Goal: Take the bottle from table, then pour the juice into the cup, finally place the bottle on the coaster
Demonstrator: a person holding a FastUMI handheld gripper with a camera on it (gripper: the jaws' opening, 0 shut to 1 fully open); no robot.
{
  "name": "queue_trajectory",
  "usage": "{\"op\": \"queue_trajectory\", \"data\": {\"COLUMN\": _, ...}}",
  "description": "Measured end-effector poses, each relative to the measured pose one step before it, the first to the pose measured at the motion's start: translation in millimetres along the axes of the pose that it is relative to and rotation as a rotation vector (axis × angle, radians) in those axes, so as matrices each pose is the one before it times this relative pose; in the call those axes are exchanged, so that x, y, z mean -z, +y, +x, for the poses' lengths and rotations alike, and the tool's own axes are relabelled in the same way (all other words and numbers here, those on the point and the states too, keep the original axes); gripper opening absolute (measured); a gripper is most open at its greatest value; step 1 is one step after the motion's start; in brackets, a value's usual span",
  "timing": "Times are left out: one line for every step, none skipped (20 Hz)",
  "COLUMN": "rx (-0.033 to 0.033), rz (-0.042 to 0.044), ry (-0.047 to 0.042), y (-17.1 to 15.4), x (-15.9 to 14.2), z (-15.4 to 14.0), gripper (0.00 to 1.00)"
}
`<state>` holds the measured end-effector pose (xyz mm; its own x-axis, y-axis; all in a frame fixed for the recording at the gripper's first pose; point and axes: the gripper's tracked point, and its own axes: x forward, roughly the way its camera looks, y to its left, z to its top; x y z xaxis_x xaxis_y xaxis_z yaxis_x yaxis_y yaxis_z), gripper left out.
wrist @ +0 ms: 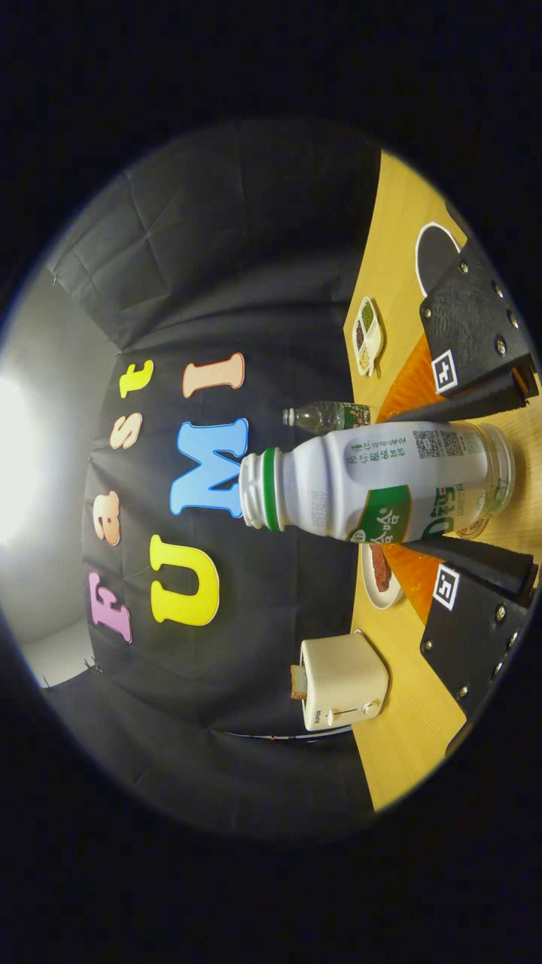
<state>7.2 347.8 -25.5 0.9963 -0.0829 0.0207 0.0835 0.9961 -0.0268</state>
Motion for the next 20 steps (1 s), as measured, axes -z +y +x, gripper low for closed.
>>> {"op": "queue_trajectory", "data": {"rx": 0.00113, "rz": 0.01193, "ry": 0.00648, "y": 0.35, "x": 2.49, "z": 6.25, "gripper": 0.68}}
{"op": "queue_trajectory", "data": {"rx": -0.00557, "rz": 0.01214, "ry": 0.0048, "y": 1.35, "x": 1.73, "z": 5.75, "gripper": 0.68}}
{"op": "queue_trajectory", "data": {"rx": -0.00654, "rz": 0.0139, "ry": 0.00615, "y": 2.88, "x": 1.48, "z": 5.04, "gripper": 0.68}}
{"op": "queue_trajectory", "data": {"rx": -0.00277, "rz": 0.01515, "ry": 0.00512, "y": 1.33, "x": 3.34, "z": 5.51, "gripper": 0.68}}
{"op": "queue_trajectory", "data": {"rx": -0.00086, "rz": 0.0096, "ry": 0.00633, "y": 0.13, "x": 2.88, "z": 5.54, "gripper": 0.68}}
{"op": "queue_trajectory", "data": {"rx": 0.00324, "rz": 0.00531, "ry": 0.00712, "y": -1.22, "x": 3.52, "z": 6.13, "gripper": 0.68}}
{"op": "queue_trajectory", "data": {"rx": 0.00382, "rz": 0.00087, "ry": 0.00681, "y": -1.67, "x": 4.05, "z": 6.22, "gripper": 0.68}}
{"op": "queue_trajectory", "data": {"rx": -0.00071, "rz": 0.00034, "ry": 0.00386, "y": -0.76, "x": 2.6, "z": 4.0, "gripper": 0.68}}
{"op": "queue_trajectory", "data": {"rx": -0.00206, "rz": 0.00173, "ry": 0.00448, "y": 0.46, "x": 4.31, "z": 4.5, "gripper": 0.68}}
{"op": "queue_trajectory", "data": {"rx": -0.00085, "rz": 0.00004, "ry": 0.00462, "y": 0.41, "x": 3.0, "z": 3.31, "gripper": 0.68}}
{"op": "queue_trajectory", "data": {"rx": -0.00313, "rz": -0.00196, "ry": 0.00238, "y": 0.26, "x": 3.46, "z": 3.12, "gripper": 0.68}}
{"op": "queue_trajectory", "data": {"rx": 0.00295, "rz": -0.00632, "ry": 0.00413, "y": -0.06, "x": 3.16, "z": 2.51, "gripper": 0.68}}
{"op": "queue_trajectory", "data": {"rx": 0.0065, "rz": -0.01397, "ry": 0.00232, "y": -1.46, "x": 3.85, "z": 1.15, "gripper": 0.68}}
{"op": "queue_trajectory", "data": {"rx": 0.00266, "rz": -0.01685, "ry": 0.00344, "y": 0.89, "x": 2.62, "z": 0.67, "gripper": 0.68}}
{"op": "queue_trajectory", "data": {"rx": 0.0005, "rz": -0.01048, "ry": -0.01252, "y": 1.9, "x": -2.52, "z": 0.27, "gripper": 0.68}}
{"op": "queue_trajectory", "data": {"rx": -0.00644, "rz": -0.00337, "ry": -0.00158, "y": 2.17, "x": 0.81, "z": -0.16, "gripper": 0.68}}
{"op": "queue_trajectory", "data": {"rx": -0.00278, "rz": 0.00033, "ry": -0.00071, "y": 1.64, "x": 1.43, "z": 0.38, "gripper": 0.68}}
{"op": "queue_trajectory", "data": {"rx": -0.003, "rz": 0.00247, "ry": -0.00599, "y": 0.12, "x": -0.88, "z": -0.81, "gripper": 0.68}}
{"op": "queue_trajectory", "data": {"rx": -0.00041, "rz": 0.01033, "ry": -0.00375, "y": -0.87, "x": 0.47, "z": 1.4, "gripper": 0.68}}
{"op": "queue_trajectory", "data": {"rx": -0.00178, "rz": 0.00891, "ry": -0.00646, "y": 0.0, "x": -2.23, "z": -0.23, "gripper": 0.68}}
